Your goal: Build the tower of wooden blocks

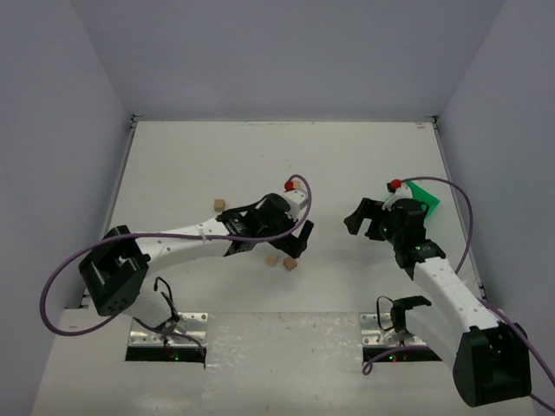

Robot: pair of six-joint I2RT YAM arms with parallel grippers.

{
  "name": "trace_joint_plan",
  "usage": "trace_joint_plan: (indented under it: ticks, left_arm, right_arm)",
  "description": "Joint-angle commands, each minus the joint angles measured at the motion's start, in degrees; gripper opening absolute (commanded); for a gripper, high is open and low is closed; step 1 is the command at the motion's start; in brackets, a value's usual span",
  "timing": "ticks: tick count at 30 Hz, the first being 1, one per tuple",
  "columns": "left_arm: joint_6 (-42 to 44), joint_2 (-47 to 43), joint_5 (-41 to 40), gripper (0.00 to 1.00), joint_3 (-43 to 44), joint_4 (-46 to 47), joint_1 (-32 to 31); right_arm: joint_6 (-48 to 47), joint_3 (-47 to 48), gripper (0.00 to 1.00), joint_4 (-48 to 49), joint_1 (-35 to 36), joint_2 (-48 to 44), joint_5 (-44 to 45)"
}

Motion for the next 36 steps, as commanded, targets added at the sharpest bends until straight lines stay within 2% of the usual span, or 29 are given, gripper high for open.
trace_joint_plan:
  ticks: [1, 6, 9, 14, 16, 17, 19, 28, 33, 36]
  left_arm:
    - [0.5, 7.6, 3.1, 1.0, 3.0, -0.5, -7.5]
    - [0.6, 13.8, 1.3, 0.99, 4.6, -1.6, -9.7]
    - [1.1, 15.8, 0.8, 0.95, 5.8, -2.1, -10.1]
    - [1.2, 15.6, -1.2, 0.81, 6.3, -3.2, -10.1]
    - [1.0, 15.5, -1.0, 0.72, 6.2, -3.5, -10.1]
    - [0.9, 15.4, -1.0, 0.71, 6.2, -3.7, -10.1]
    - [0.1, 15.5, 0.2, 0.63, 5.7, -5.2, -10.2]
    - [-2.1, 15.8, -3.5, 0.58, 5.1, -7.5, -10.7]
    - [-2.6, 15.5, -4.0, 0.44, 5.0, -8.9, -11.6]
    - [-2.4, 15.1, -4.9, 0.28, 4.8, -9.1, -12.1]
  right_arm:
    - [-0.4, 0.1, 0.99, 1.0, -0.2, -1.1, 0.7]
    - [-0.3, 0.1, 0.99, 0.9, -0.2, -1.2, 0.8]
    - [-0.3, 0.2, 0.99, 0.9, -0.2, -1.0, 0.6]
    - [-0.3, 0.3, 0.99, 0.9, -0.2, -0.9, 0.6]
    - [-0.3, 0.2, 0.99, 0.9, -0.2, -1.0, 0.7]
    - [-0.3, 0.2, 0.99, 0.9, -0.2, -1.0, 0.7]
    - [-0.6, 0.3, 0.99, 0.8, -0.2, -1.0, 0.9]
    - [-0.8, 0.7, 0.99, 0.8, -0.2, -0.6, 0.4]
    - [-0.9, 0.7, 0.99, -0.3, -0.2, -0.7, 0.6]
    - [-0.8, 0.6, 0.99, -0.6, -0.1, -0.9, 0.7]
